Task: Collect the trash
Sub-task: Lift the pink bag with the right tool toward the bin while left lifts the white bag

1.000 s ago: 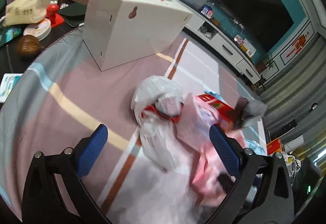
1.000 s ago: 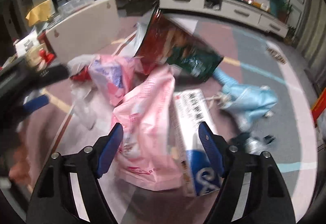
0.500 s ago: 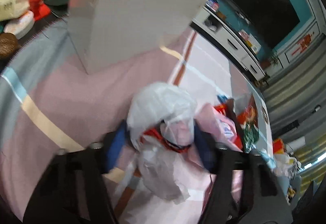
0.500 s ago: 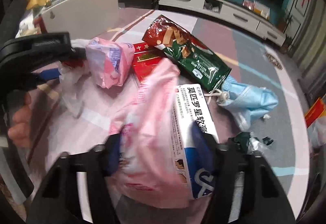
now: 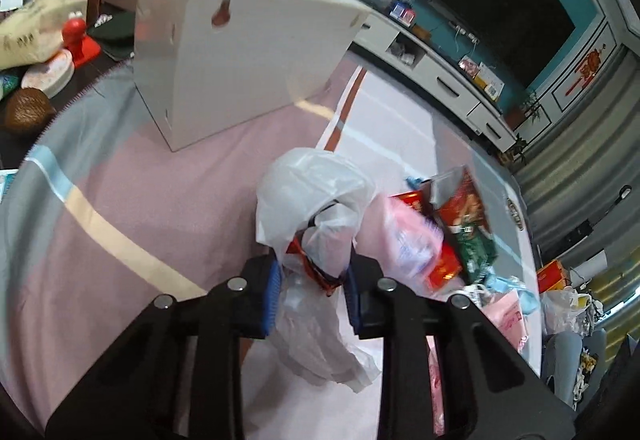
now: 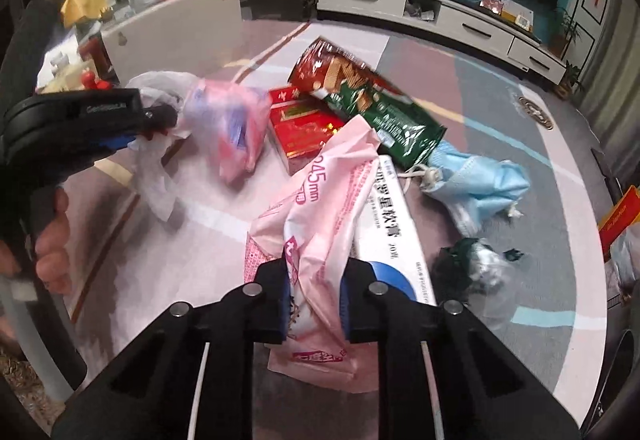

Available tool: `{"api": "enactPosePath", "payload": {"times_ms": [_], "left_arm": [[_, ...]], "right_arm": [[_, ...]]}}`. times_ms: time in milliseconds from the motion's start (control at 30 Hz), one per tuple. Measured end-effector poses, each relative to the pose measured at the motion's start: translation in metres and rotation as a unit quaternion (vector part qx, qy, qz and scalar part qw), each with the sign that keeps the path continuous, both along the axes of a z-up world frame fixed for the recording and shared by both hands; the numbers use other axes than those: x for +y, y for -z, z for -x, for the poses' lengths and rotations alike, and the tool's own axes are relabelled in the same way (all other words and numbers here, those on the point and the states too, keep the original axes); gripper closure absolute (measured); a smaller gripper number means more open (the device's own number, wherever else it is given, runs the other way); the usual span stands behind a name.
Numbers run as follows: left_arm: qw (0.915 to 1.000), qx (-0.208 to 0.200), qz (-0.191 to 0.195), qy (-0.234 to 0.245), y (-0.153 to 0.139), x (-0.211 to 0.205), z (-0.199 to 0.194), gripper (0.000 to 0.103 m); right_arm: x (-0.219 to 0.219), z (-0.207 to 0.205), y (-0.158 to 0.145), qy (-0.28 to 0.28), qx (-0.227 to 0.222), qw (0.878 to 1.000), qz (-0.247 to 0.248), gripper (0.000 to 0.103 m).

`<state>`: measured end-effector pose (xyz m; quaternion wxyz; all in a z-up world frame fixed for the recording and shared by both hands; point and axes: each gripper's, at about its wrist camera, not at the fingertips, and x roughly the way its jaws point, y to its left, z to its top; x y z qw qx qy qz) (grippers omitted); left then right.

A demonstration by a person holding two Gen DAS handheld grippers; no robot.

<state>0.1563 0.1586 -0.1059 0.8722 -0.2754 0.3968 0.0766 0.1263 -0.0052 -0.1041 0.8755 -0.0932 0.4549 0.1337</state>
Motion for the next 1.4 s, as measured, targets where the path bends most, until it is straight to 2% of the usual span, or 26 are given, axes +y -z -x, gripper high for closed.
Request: {"api": "enactPosePath", "payload": {"times_ms": [233,533,633,833,1033,1200,1400], "left_arm": [[0.9992,-0.034,0.000,0.023,-0.034,-0.012,0.022,0.075],[0.9950,-0.089,0.019,0.039,-0.072,-0.023,0.047,0.075],[0.9936,-0.100,0.012,0.051,-0.081,-0.033,0.053,0.075],[0.9913,-0.117,0.015,0.058,-0.087,-0.046,0.063,0.075],[0.9912,-0.106,0.012,0.078,-0.083,-0.062,0.065,0.075],[0.9917,-0.096,-0.014,0.085,-0.080,-0.077,0.065,0.075],[0.9877,-0.110,-0.033,0.107,-0.088,-0.097,0.074,0.075]], "right_arm": [[-0.012,0.015,-0.022,0.017,-0.026,0.999,-0.024,0.084],[-0.025,0.046,-0.042,0.043,-0.069,0.996,-0.020,0.084],[-0.036,0.054,-0.052,0.065,-0.085,0.994,-0.022,0.084],[-0.065,0.072,-0.070,0.105,-0.102,0.988,-0.046,0.084],[-0.091,0.094,-0.085,0.159,-0.130,0.977,-0.047,0.084],[-0.111,0.113,-0.097,0.186,-0.153,0.969,-0.052,0.084],[-0.133,0.133,-0.108,0.219,-0.186,0.956,-0.053,0.084]]}}
